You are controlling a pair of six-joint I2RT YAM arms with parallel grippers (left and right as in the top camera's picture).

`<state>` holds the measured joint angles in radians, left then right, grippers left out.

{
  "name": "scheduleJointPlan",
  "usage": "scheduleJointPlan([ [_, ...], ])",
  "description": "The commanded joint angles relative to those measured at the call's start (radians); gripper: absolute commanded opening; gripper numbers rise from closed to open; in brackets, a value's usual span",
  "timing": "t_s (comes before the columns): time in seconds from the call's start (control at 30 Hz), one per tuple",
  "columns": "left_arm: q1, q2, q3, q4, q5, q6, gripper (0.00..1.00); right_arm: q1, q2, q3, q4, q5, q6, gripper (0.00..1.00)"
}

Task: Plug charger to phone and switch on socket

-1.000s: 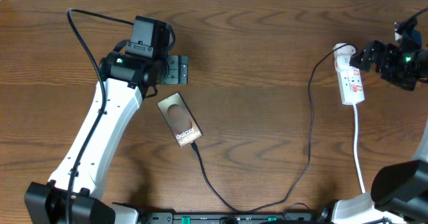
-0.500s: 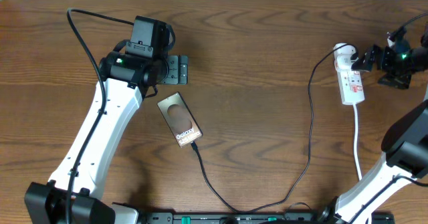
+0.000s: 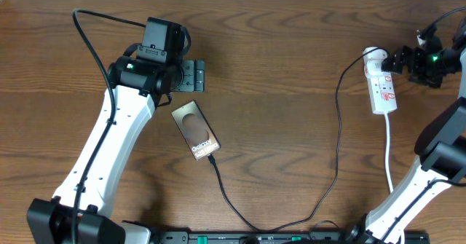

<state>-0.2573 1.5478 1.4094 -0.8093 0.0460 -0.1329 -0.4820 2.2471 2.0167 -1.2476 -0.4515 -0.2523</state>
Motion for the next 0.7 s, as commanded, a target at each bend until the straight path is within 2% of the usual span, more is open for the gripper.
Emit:
scheduleJointPlan([
  [0.0,0.001,-0.018,0.022,-0.001,-0.013,0.009,0.91,-0.003,0.032,0.022,0.008,-0.080,-0.072,0.99],
  [0.67,0.001,-0.018,0.022,-0.001,-0.013,0.009,0.91,0.040,0.105,0.022,0.058,-0.110,-0.111,0.99],
])
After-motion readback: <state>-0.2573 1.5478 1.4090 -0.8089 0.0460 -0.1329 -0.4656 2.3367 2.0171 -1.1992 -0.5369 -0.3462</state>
